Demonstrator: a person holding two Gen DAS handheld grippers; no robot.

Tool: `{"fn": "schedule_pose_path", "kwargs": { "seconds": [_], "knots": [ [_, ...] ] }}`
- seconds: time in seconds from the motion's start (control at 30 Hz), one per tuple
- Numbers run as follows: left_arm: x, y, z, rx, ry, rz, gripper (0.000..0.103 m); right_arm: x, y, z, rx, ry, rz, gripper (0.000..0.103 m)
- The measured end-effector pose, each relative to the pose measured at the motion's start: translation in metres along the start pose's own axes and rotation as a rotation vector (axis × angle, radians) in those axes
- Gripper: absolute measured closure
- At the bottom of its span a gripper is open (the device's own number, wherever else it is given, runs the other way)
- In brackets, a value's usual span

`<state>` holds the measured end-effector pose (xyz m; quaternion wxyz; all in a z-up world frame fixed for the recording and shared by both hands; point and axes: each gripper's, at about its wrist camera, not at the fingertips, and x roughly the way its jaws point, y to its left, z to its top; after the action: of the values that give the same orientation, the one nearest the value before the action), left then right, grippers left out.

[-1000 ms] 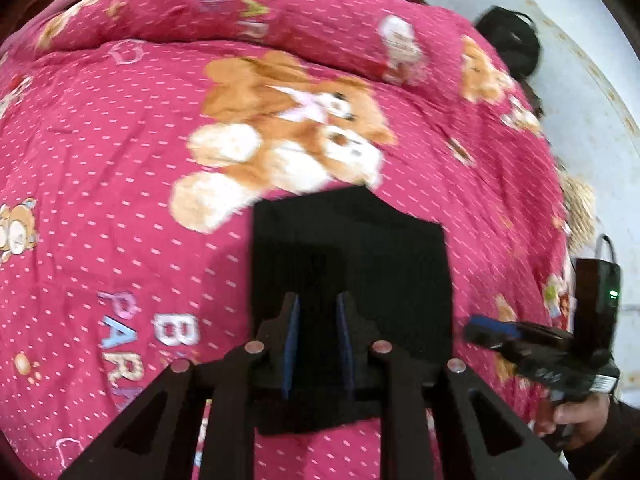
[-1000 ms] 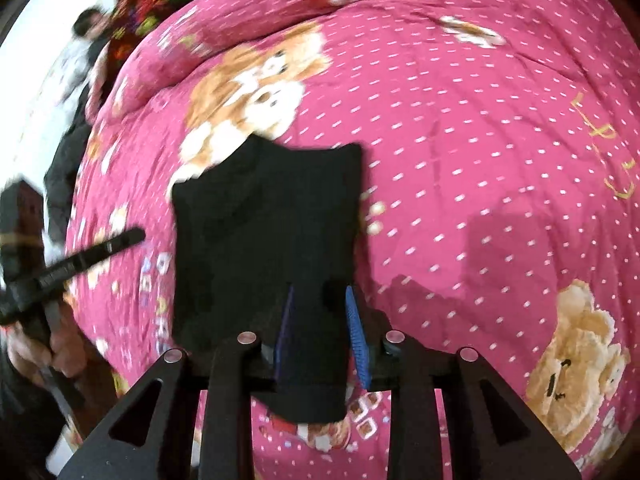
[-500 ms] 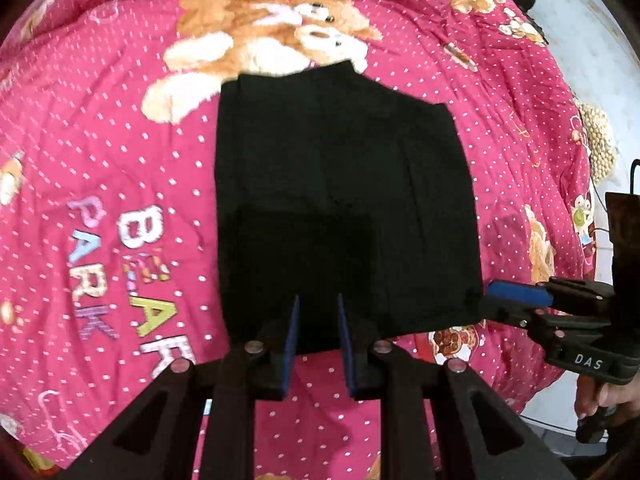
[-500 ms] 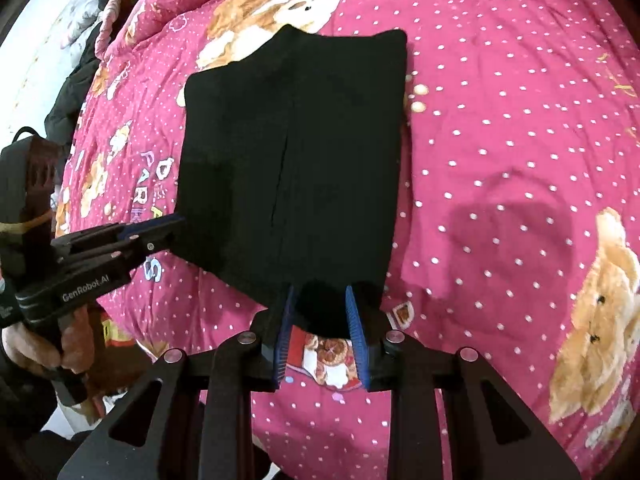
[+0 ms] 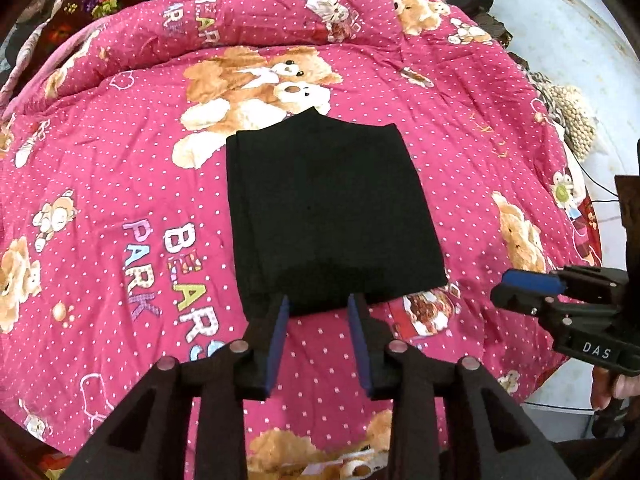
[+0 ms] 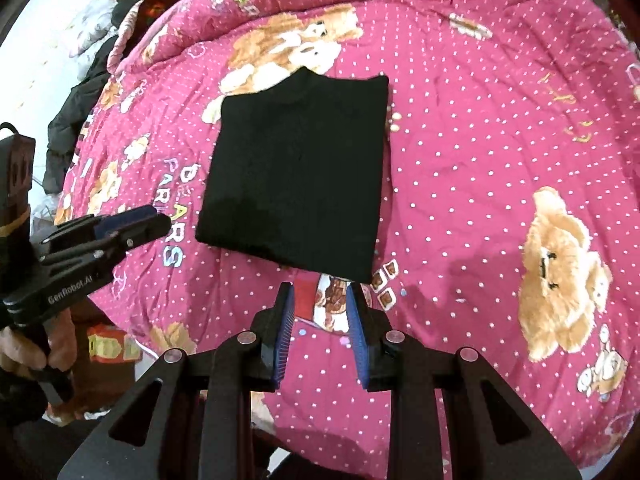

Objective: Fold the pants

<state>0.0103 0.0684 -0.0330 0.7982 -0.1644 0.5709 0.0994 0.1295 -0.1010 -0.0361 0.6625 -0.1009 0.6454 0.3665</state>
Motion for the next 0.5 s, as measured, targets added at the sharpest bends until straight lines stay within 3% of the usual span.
{"fn": "schedule_pose_path", "kwargs": {
  "seconds": [0.17,0.5],
  "knots": [
    [-0.013,-0.002,-0.011,0.009,-0.019,0.022,0.063,-0.012,0.013,-0.009,-0.019,-0.033,-0.028,0.065],
    [-0.029,0.001,-0.016,0.013,-0.048,0.056,0.059,-0.018,0.032,-0.015,-0.051,-0.044,-0.043,0.061]
  ]
}}
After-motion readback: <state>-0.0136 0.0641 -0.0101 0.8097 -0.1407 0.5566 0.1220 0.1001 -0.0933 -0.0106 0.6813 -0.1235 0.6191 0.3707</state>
